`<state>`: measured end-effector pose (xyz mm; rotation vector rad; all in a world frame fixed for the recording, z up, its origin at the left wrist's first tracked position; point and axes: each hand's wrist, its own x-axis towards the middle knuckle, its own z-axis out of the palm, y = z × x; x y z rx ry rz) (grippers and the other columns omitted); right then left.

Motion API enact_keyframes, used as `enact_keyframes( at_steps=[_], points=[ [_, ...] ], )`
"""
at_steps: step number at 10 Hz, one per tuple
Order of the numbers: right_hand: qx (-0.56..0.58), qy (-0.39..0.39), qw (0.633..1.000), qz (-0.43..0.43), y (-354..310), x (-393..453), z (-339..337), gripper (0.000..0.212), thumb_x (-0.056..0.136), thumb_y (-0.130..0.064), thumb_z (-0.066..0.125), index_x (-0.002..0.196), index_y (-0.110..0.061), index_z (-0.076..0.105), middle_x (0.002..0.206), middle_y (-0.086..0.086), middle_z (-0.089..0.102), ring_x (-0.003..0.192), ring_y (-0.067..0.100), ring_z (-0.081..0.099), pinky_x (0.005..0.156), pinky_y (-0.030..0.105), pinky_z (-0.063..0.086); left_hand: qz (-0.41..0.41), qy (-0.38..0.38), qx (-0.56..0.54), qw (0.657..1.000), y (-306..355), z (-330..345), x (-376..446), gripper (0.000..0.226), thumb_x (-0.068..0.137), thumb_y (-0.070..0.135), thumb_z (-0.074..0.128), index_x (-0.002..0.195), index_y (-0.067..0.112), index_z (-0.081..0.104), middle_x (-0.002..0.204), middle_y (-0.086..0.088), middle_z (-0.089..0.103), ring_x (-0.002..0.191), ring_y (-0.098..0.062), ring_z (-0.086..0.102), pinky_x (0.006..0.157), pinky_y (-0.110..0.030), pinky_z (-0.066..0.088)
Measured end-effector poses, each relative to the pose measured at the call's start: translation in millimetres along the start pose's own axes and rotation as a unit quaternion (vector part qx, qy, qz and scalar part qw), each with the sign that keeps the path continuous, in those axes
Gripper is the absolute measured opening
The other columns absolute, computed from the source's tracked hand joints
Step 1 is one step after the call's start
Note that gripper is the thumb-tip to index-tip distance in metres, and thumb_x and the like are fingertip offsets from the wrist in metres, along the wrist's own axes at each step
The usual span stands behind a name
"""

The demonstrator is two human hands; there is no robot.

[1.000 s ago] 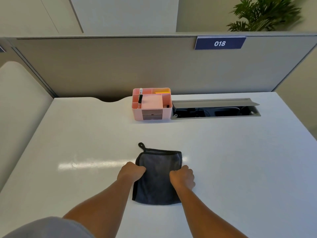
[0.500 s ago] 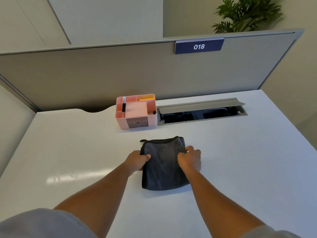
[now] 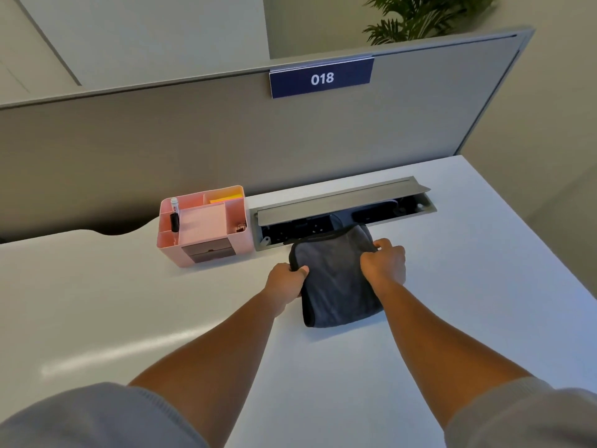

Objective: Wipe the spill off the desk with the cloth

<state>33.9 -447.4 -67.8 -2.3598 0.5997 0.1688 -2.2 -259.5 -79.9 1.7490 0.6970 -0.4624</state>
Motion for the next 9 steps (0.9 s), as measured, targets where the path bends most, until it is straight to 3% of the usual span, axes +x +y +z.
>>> enact_keyframes(
  at_steps=[1, 2, 3, 5, 6, 7, 8, 9],
  points=[
    [-0.006, 0.003, 1.000, 0.004, 7.8, 18.9, -2.4, 0.038, 0.099, -0.021, 0.054, 0.136, -0.016, 0.051, 0.130, 0.014, 0.047, 0.108, 0.032, 0.059, 0.087, 0.037, 0.050, 0.001, 0.001, -0.004, 1.000, 4.0, 16.0, 11.9, 0.021, 0.098, 0.027, 0.054, 0.111, 0.011, 0.056, 0.094, 0.001, 0.063, 0.088, -0.019, 0.064, 0.063, -0.022, 0.054],
    [-0.006, -0.002, 1.000, 0.008, 17.6, 33.5, -0.1, 0.039, 0.098, -0.020, 0.056, 0.137, -0.016, 0.051, 0.132, 0.014, 0.049, 0.109, 0.033, 0.060, 0.086, 0.035, 0.049, -0.001, 0.010, 0.030, 1.000, 2.2, 29.4, 21.5, 0.027, 0.097, 0.029, 0.055, 0.115, 0.010, 0.057, 0.100, -0.004, 0.065, 0.091, -0.023, 0.065, 0.070, -0.027, 0.057],
    [0.009, -0.010, 1.000, 0.019, 25.6, 39.3, 2.8, 0.043, 0.096, -0.016, 0.058, 0.138, -0.014, 0.050, 0.134, 0.015, 0.052, 0.115, 0.034, 0.060, 0.086, 0.035, 0.049, 0.003, 0.041, 0.093, 0.995, -4.5, 36.0, 26.6, 0.030, 0.094, 0.031, 0.057, 0.113, 0.008, 0.059, 0.100, -0.007, 0.065, 0.091, -0.026, 0.065, 0.086, -0.039, 0.058],
    [-0.038, -0.011, 0.999, 0.001, 32.4, 31.5, 5.4, 0.047, 0.093, -0.014, 0.059, 0.139, -0.010, 0.047, 0.136, 0.014, 0.053, 0.123, 0.033, 0.053, 0.099, 0.044, 0.047, 0.018, 0.100, 0.180, 0.978, -12.3, 29.9, 19.7, 0.035, 0.088, 0.028, 0.067, 0.118, 0.012, 0.057, 0.093, 0.002, 0.063, 0.085, -0.019, 0.064, 0.081, -0.030, 0.055],
    [-0.099, 0.001, 0.995, -0.027, 30.3, 20.5, 5.9, 0.043, 0.093, -0.017, 0.057, 0.134, -0.010, 0.049, 0.132, 0.013, 0.052, 0.122, 0.032, 0.050, 0.097, 0.046, 0.045, 0.016, 0.115, 0.176, 0.978, -13.8, 21.2, 12.1, 0.040, 0.086, 0.023, 0.070, 0.123, 0.017, 0.055, 0.120, -0.004, 0.062, 0.101, -0.023, 0.063, 0.086, -0.029, 0.054],
    [-0.118, -0.001, 0.991, -0.057, 20.6, 4.5, 4.9, 0.043, 0.093, -0.018, 0.055, 0.135, -0.009, 0.049, 0.132, 0.013, 0.052, 0.121, 0.031, 0.050, 0.097, 0.046, 0.045, 0.043, 0.128, 0.185, 0.973, -12.3, 8.2, -0.8, 0.032, 0.089, 0.022, 0.066, 0.120, 0.019, 0.059, 0.124, -0.004, 0.063, 0.091, -0.017, 0.060, 0.075, -0.020, 0.049],
    [-0.128, 0.000, 0.985, -0.112, 11.0, -14.9, 7.9, 0.046, 0.095, -0.021, 0.053, 0.139, -0.009, 0.048, 0.139, 0.012, 0.051, 0.126, 0.030, 0.048, 0.102, 0.045, 0.042, 0.092, 0.142, 0.242, 0.955, -16.3, -7.2, -15.1, 0.032, 0.095, 0.030, 0.057, 0.125, 0.019, 0.059, 0.133, -0.001, 0.060, 0.115, -0.020, 0.059, 0.098, -0.028, 0.044],
    [-0.125, -0.013, 0.979, -0.162, 0.2, -31.5, 12.6, 0.046, 0.098, -0.025, 0.051, 0.141, -0.008, 0.047, 0.144, 0.012, 0.050, 0.132, 0.029, 0.046, 0.105, 0.043, 0.040, 0.125, 0.144, 0.281, 0.941, -18.7, -20.8, -30.4, 0.041, 0.099, 0.038, 0.047, 0.137, 0.022, 0.051, 0.145, -0.001, 0.051, 0.132, -0.023, 0.049, 0.110, -0.034, 0.035]
  ],
)
